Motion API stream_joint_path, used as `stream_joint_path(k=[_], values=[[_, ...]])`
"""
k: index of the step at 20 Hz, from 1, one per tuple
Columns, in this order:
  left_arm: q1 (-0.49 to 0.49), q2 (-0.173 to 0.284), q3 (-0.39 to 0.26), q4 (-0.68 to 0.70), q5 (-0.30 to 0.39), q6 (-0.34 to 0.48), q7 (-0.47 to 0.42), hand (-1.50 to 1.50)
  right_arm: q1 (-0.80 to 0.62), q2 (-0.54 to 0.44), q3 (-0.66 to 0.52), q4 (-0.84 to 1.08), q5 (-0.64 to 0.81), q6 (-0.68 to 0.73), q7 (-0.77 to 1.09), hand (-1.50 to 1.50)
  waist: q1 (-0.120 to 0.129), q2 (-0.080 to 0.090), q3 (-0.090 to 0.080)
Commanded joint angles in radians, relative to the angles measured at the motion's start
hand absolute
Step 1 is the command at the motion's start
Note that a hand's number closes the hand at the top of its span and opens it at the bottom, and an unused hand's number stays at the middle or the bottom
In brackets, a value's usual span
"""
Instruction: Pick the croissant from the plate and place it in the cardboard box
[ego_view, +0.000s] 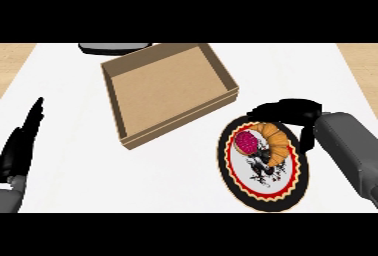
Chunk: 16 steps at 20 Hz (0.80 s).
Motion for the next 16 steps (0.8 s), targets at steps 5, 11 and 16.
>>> stream_joint_path(k=[5,11,16], values=[[0.057,-0.039,0.011,-0.031,-0.035,0.006,-0.014,0.00,0.028,-0.016,-0.015,-0.166,-0.028,0.137,-0.066,-1.50,-0.009,-0.006,-0.001],[0.022,-0.030,0.064,-0.007,-0.050,-0.045,-0.005,0.00,0.101,-0.074,0.009,-0.310,0.052,0.163,0.046,-1.50,-0.014,-0.005,-0.001],[-0.033,-0.065,0.072,0.019,-0.088,-0.056,0.028,0.00,0.173,-0.003,-0.005,-0.298,0.114,0.108,0.149,-1.50,-0.012,-0.003,-0.001]])
